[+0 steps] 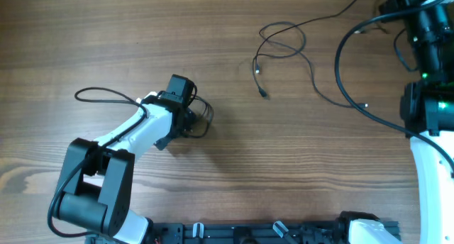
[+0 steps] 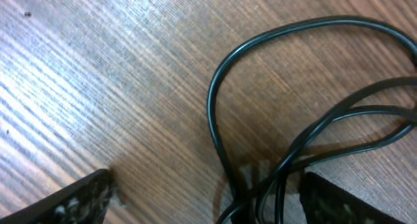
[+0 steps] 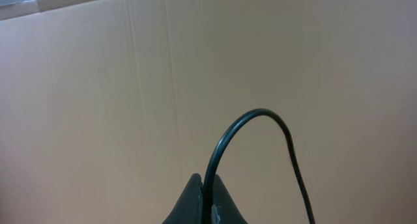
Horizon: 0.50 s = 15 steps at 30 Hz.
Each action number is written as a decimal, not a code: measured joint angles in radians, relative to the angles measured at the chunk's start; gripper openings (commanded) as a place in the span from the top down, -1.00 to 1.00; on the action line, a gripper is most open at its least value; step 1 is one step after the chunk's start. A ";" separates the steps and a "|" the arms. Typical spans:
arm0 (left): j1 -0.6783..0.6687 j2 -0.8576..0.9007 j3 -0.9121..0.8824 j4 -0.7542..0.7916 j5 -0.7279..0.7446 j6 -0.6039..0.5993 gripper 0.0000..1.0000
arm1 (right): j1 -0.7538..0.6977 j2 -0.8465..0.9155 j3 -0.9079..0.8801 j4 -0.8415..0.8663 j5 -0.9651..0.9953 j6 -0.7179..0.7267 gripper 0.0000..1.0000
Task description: Untangle cables
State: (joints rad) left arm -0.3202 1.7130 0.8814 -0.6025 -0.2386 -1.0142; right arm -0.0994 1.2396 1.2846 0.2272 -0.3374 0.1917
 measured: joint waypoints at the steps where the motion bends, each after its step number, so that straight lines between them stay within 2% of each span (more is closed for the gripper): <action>1: 0.000 0.000 0.000 0.001 -0.001 0.004 -0.95 | 0.000 0.000 0.000 0.000 0.005 0.000 0.91; 4: 0.002 0.000 -0.001 0.005 -0.001 0.011 -0.99 | -0.003 0.000 0.000 0.031 -0.022 0.005 0.91; 8: 0.002 0.000 -0.003 0.022 -0.009 0.019 -0.99 | -0.001 -0.001 0.021 0.139 -0.235 0.069 0.91; 11: 0.002 0.000 -0.007 0.039 -0.024 0.030 -1.00 | 0.037 -0.006 0.029 0.148 -0.375 0.104 0.91; 15: 0.002 0.002 -0.007 0.043 -0.030 0.034 -1.00 | 0.078 -0.006 0.030 0.149 -0.469 0.125 0.91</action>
State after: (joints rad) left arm -0.3187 1.7145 0.8742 -0.5594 -0.2684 -0.9806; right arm -0.0216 1.2335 1.3148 0.3759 -0.8066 0.3168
